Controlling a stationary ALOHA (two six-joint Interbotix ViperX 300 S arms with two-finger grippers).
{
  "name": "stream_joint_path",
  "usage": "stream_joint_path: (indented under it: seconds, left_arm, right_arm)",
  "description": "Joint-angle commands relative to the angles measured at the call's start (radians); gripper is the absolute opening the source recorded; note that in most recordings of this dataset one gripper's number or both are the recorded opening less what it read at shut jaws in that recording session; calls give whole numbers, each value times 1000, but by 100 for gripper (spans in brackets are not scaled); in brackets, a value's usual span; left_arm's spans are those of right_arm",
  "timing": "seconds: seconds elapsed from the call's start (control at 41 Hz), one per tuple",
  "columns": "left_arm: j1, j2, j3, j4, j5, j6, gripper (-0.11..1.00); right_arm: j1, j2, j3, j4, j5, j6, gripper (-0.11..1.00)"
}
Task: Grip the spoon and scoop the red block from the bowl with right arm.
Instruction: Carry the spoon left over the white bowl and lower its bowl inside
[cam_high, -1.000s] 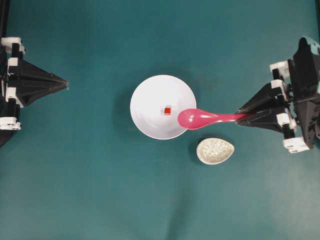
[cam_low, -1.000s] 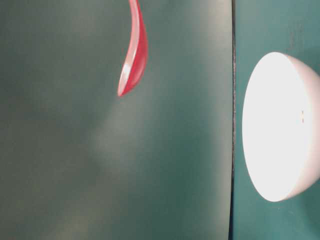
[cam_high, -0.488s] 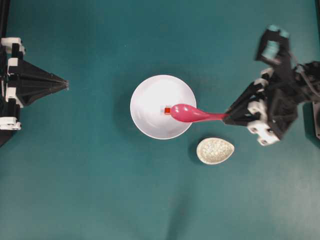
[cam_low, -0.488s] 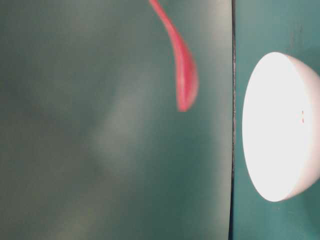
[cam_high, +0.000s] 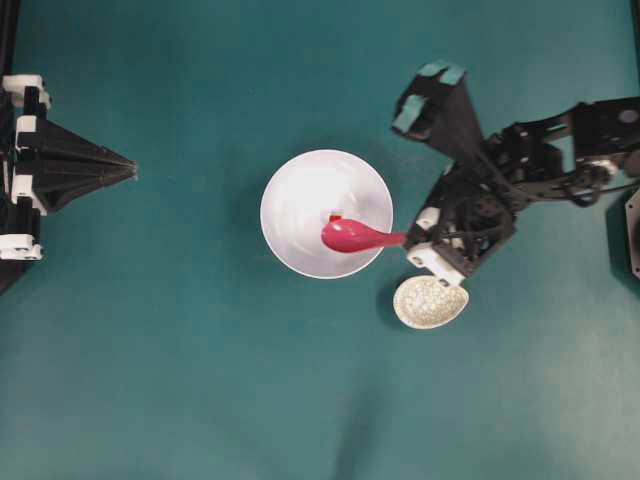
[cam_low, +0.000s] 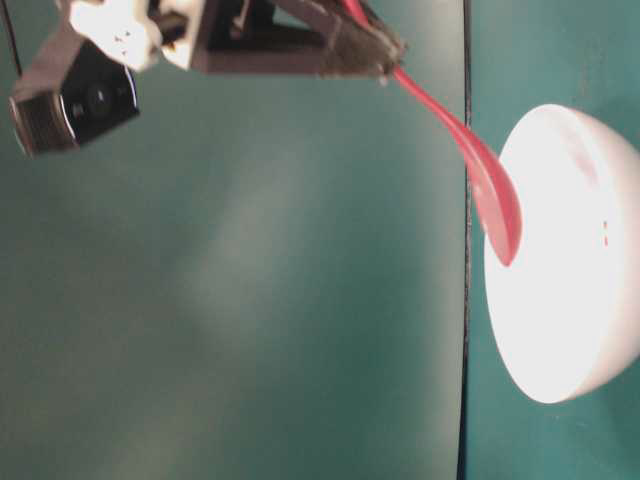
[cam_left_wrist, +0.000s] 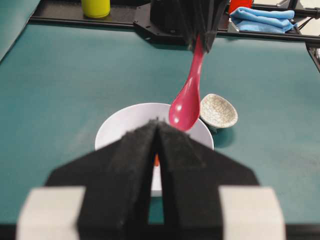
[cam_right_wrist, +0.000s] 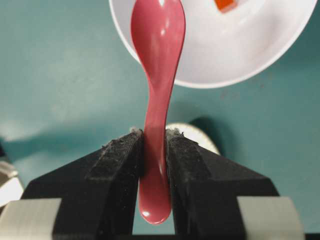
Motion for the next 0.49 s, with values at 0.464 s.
stream_joint_path:
  seconds: [0.464]
  left_arm:
    - [-35, 8, -20, 2, -5, 3, 0]
  right_arm:
    - [-40, 72, -71, -58, 89, -12, 23]
